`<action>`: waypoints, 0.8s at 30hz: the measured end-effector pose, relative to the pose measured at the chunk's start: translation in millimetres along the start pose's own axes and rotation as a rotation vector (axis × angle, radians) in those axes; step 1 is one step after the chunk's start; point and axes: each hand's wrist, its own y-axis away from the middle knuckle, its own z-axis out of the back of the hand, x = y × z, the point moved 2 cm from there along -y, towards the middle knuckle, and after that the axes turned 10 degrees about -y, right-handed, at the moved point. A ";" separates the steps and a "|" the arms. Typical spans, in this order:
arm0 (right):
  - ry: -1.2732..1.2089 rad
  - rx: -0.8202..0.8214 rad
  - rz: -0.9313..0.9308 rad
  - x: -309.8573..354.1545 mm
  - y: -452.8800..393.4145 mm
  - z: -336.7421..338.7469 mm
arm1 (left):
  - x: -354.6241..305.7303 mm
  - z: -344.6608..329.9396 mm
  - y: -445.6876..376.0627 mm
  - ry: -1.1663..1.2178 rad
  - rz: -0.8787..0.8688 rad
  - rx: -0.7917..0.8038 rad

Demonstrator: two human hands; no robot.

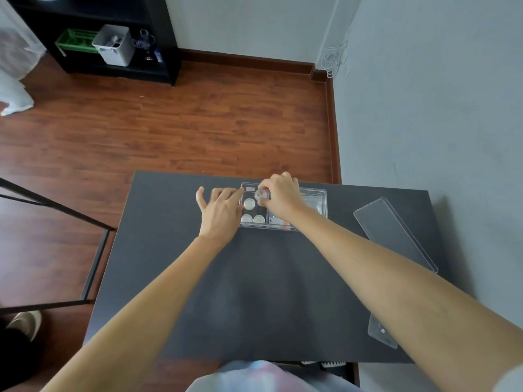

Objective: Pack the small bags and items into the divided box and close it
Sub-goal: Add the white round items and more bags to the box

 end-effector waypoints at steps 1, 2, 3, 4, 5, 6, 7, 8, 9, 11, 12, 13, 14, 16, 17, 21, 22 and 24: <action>0.073 0.020 0.027 1.8 -0.9 -2.6 | 0.3 -1.1 2.1 0.016 0.017 0.007; 0.152 0.040 0.051 3.4 -1.5 -5.2 | 0.5 -1.7 3.4 0.025 0.030 0.011; 0.227 0.059 0.068 4.8 -2.2 -7.6 | 0.1 -2.1 4.3 0.029 0.042 0.018; 0.291 0.076 0.077 6.3 -2.7 -9.7 | -0.4 -2.6 4.8 0.033 0.052 0.027; 0.345 0.089 0.078 8.0 -3.4 -11.3 | -0.8 -3.2 5.4 0.038 0.061 0.036; 0.394 0.100 0.069 9.2 -4.1 -12.9 | -1.0 -3.5 6.0 0.044 0.070 0.041; 0.436 0.109 0.054 10.7 -4.9 -14.2 | -1.1 -3.6 6.3 0.052 0.080 0.043; 0.466 0.116 0.038 12.3 -5.3 -15.8 | -0.9 -3.6 6.6 0.061 0.089 0.042; 0.481 0.125 0.031 13.6 -5.7 -17.2 | -0.9 -3.5 6.7 0.067 0.097 0.040; 0.485 0.131 0.020 14.1 -6.5 -18.9 | -1.5 -3.0 6.7 0.065 0.107 0.046; 0.485 0.137 0.012 14.0 -6.6 -19.1 | -1.9 -2.8 6.5 0.062 0.110 0.052; 0.485 0.140 0.006 13.4 -6.6 -19.2 | -2.3 -2.6 6.5 0.060 0.112 0.058; 0.488 0.147 0.001 12.6 -6.5 -19.2 | -2.8 -2.5 6.3 0.061 0.114 0.061; 0.489 0.159 -0.005 11.6 -5.7 -19.7 | -3.1 -2.1 6.6 0.060 0.119 0.066; 0.488 0.164 -0.012 11.4 -5.7 -20.2 | -2.9 -2.1 6.6 0.058 0.121 0.069; 0.397 0.150 0.035 8.5 -3.9 -15.6 | -3.9 -1.4 7.2 0.046 0.123 0.080; 0.348 0.132 0.056 6.4 -1.5 -12.5 | -4.2 -0.8 7.5 0.042 0.121 0.083; 0.216 0.071 0.086 0.1 7.6 -3.1 | -4.4 0.0 8.8 0.044 0.120 0.089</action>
